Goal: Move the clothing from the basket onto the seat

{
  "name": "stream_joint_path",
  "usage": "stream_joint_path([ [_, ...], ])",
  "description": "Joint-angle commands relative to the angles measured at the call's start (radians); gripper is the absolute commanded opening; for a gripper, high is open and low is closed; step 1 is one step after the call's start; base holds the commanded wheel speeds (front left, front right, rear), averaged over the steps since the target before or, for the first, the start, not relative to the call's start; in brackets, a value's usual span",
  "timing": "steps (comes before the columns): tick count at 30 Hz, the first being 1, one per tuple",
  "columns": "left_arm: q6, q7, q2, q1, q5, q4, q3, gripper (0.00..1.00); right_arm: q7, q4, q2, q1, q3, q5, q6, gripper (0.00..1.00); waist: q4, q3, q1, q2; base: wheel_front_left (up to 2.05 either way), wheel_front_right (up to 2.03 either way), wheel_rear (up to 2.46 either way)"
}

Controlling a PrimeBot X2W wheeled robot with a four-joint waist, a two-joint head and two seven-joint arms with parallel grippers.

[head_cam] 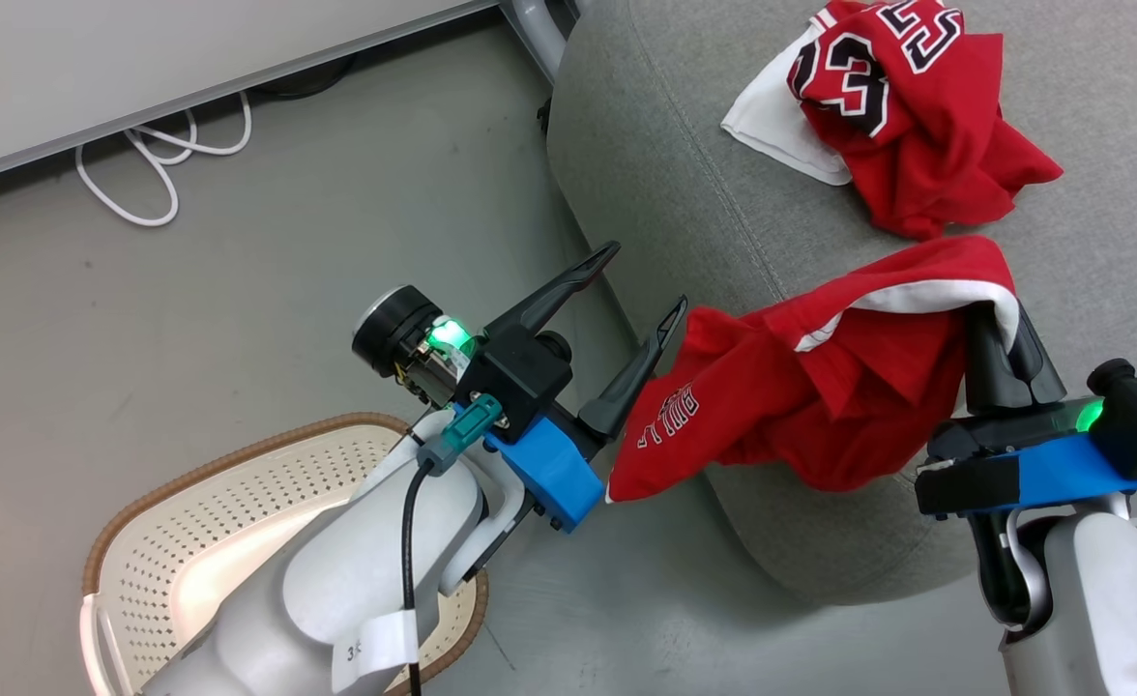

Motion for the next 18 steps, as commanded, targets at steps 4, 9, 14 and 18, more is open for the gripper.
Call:
stream_joint_path([
  [4,0.004,-0.005,0.007,-0.014,0.002,-0.003,0.000,1.00,0.000,-0.016,0.003,-0.029,0.007,-0.008,0.000,0.00,0.011,0.003,0.0000,-0.0001,0.00,0.00,0.00],
  [9,0.008,0.003,0.018,-0.044,0.012,-0.017,0.005,1.00,0.000,-0.043,-0.031,-0.127,0.008,-0.010,0.000,0.00,0.025,0.044,0.0000,-0.0001,0.00,0.00,0.00],
  [14,0.004,0.016,0.030,-0.098,0.032,-0.041,0.003,1.00,0.000,-0.085,-0.085,-0.306,-0.037,-0.010,0.000,0.00,0.043,0.128,0.0000,-0.0001,0.00,0.00,0.00],
  [18,0.004,0.036,0.045,-0.151,0.054,-0.067,0.004,1.00,0.000,-0.101,-0.145,-0.473,-0.127,-0.008,0.000,0.00,0.056,0.223,0.0000,-0.0001,0.00,0.00,0.00],
])
